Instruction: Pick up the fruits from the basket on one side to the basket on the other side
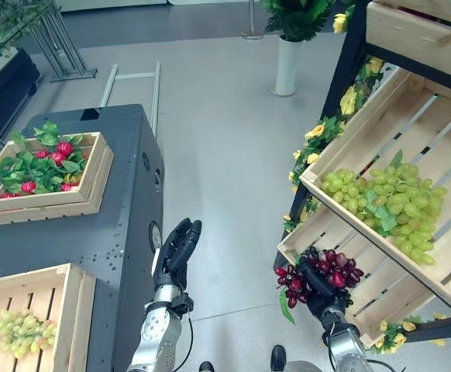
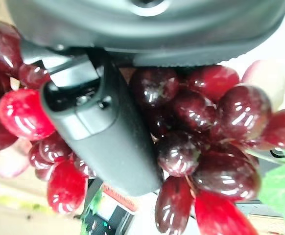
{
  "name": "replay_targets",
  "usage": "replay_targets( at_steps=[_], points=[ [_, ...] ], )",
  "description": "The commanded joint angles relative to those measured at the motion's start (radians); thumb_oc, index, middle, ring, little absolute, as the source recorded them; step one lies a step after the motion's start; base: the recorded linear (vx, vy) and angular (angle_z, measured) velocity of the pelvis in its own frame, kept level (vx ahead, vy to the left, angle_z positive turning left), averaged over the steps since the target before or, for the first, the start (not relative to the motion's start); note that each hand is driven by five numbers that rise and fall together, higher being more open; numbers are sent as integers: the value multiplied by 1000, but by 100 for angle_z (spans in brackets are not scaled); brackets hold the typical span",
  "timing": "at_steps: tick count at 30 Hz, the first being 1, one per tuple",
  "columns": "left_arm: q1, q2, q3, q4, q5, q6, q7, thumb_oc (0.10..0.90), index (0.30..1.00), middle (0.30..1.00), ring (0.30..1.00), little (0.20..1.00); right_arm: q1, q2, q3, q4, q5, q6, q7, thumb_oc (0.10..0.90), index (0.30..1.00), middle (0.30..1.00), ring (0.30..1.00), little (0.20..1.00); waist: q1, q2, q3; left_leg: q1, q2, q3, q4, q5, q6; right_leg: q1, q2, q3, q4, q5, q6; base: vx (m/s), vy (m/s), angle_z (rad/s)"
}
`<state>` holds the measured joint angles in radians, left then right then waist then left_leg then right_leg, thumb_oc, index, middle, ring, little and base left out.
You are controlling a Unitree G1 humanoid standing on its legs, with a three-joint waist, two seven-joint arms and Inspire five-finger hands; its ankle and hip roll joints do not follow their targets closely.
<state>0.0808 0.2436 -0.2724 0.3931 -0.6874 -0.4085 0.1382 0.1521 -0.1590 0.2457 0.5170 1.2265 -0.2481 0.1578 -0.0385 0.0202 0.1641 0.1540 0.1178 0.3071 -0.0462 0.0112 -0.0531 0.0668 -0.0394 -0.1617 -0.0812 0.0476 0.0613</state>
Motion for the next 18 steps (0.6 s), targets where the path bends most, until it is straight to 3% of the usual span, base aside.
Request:
replay_targets(
  at_steps=[1, 3, 4, 5, 6, 9, 16, 17, 18],
  points=[
    [-32, -6, -16, -25, -26, -64, -16, 800, 900, 900, 900, 900, -98, 26, -33, -70, 12, -82, 16, 400, 300, 300, 300, 300, -11, -60, 21, -206, -53, -43, 394, -136, 25, 55, -5, 10, 44, -89, -51, -43, -103, -16],
    [-31, -13, -17, -19, -42, -70, -11, 800, 900, 900, 900, 900, -103, 20, -30, -57, 20, -73, 22, 400, 300, 300, 300, 300, -5, -57, 34, -236, -60, -76, 430, -130, 23, 52, -4, 23, 52, -88, -53, -32, 29, -46],
    [-20, -22, -14, -21, -40, -99, 3, 800, 900, 900, 900, 900, -127, 3, -27, -24, 31, -50, 48, 400, 300, 300, 300, 300, 20, -44, 53, -269, -120, -173, 356, -84, 33, 37, 2, 71, 64, -81, -50, -2, 152, -75],
    [-16, -23, -14, -26, -36, -105, 4, 800, 900, 900, 900, 900, -136, -1, -24, -18, 35, -52, 53, 400, 300, 300, 300, 300, 28, -39, 56, -266, -132, -198, 311, -70, 32, 38, 6, 84, 63, -81, -46, 12, 228, -69],
    [-14, -18, -16, -43, -32, -113, 11, 800, 900, 900, 900, 900, -158, -7, -12, -16, 43, -68, 63, 400, 300, 300, 300, 300, 43, -30, 57, -242, -148, -246, 174, -47, 37, 36, 13, 110, 61, -87, -36, 80, 225, -90],
    [-39, 1, -22, -34, -34, -89, 27, 800, 900, 900, 900, 900, -159, -6, -6, -36, 53, -109, 25, 400, 300, 300, 300, 300, 38, -22, 56, -222, -171, -276, 149, -81, 62, 6, 1, 121, 84, -94, -24, 90, 192, -128],
    [-76, 40, -39, -33, -19, -84, 36, 800, 900, 900, 900, 900, -189, -3, -40, 13, 72, -146, 57, 400, 300, 300, 300, 300, 38, -5, 71, -167, -170, -240, 98, -100, 90, -55, -25, 61, 152, -110, 1, 63, 119, -51],
    [-70, 51, -32, -35, -10, -90, 62, 800, 900, 900, 900, 900, -215, 8, -40, 10, 69, -145, 72, 400, 300, 300, 300, 300, 61, 2, 97, -177, -154, -187, 114, -100, 92, -101, -69, -39, 256, -134, 15, -57, 49, -57],
    [-68, 53, -28, -33, -15, -86, 71, 800, 900, 900, 900, 900, -225, 12, -36, 4, 70, -147, 73, 400, 300, 300, 300, 300, 68, 5, 109, -183, -147, -169, 123, -100, 92, -117, -88, -63, 278, -129, 17, -114, 44, -82]
  ],
)
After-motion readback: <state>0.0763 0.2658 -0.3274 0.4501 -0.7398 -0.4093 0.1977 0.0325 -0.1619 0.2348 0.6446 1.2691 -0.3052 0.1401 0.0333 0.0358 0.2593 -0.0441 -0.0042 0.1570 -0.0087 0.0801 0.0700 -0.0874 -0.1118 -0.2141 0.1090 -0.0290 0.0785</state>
